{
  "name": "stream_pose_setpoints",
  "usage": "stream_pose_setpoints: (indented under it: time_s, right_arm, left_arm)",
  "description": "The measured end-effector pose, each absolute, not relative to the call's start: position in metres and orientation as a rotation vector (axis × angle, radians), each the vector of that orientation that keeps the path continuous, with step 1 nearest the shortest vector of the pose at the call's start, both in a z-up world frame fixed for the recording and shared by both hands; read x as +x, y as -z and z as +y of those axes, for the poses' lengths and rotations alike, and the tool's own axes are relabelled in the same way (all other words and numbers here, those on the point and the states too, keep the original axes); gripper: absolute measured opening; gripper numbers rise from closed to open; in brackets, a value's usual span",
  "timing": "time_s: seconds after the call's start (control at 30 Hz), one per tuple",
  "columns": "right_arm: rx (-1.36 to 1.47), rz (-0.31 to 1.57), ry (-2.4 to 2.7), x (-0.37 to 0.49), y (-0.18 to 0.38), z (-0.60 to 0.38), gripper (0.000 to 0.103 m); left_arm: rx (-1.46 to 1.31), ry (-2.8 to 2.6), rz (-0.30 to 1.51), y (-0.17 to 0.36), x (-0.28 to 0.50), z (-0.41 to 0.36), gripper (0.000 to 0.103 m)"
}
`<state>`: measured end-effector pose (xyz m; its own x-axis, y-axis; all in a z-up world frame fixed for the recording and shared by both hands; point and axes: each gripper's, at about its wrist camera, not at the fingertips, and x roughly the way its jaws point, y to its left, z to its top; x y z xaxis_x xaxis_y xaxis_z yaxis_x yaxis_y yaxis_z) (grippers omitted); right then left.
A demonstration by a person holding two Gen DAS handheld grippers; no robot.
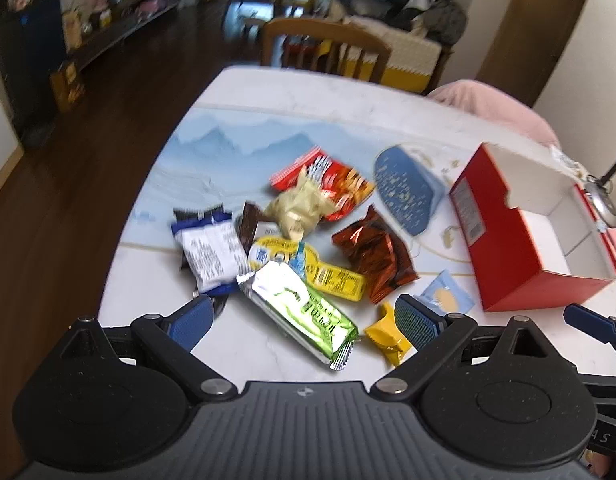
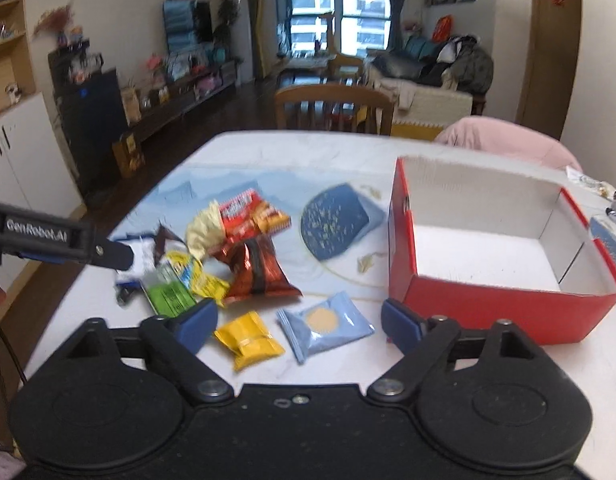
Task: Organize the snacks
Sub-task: 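Grasp the green-silver bar with left tool while right tool grasps the brown chocolate bag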
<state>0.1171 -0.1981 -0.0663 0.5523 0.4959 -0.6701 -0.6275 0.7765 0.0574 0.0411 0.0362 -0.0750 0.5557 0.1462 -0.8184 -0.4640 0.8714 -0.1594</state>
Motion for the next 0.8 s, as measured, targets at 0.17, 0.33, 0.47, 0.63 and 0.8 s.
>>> stream_pose_setpoints:
  time_s: [0.17, 0.33, 0.47, 0.63, 0.8]
  right_arm:
    - [-0.269, 0.700, -0.752, 0.140, 0.066, -0.195, 0.081]
    - [-0.307, 0.725, -0.833, 0.171, 0.062, -0.176, 0.081]
    - [-0.342, 0.767, -0.848, 0.194, 0.069, -0.148, 0.080]
    - [-0.311, 0.884, -0.888, 0.224, 0.087, -0.113, 0.080]
    - [-0.336, 0.976, -0.900, 0.239, 0.113, -0.086, 0.079]
  left_arm:
    - [-0.407, -0.376, 0.984, 0.096, 0.055, 0.027, 0.097]
    - [-0.503, -0.449, 1.010, 0.118, 0.066, 0.038, 0.097]
    - [-0.589, -0.549, 1.038, 0.135, 0.074, 0.054, 0.097]
    - [-0.618, -0.619, 1.038, 0.148, 0.084, 0.059, 0.096]
    - [-0.612, -0.657, 1.072, 0.162, 0.094, 0.057, 0.096]
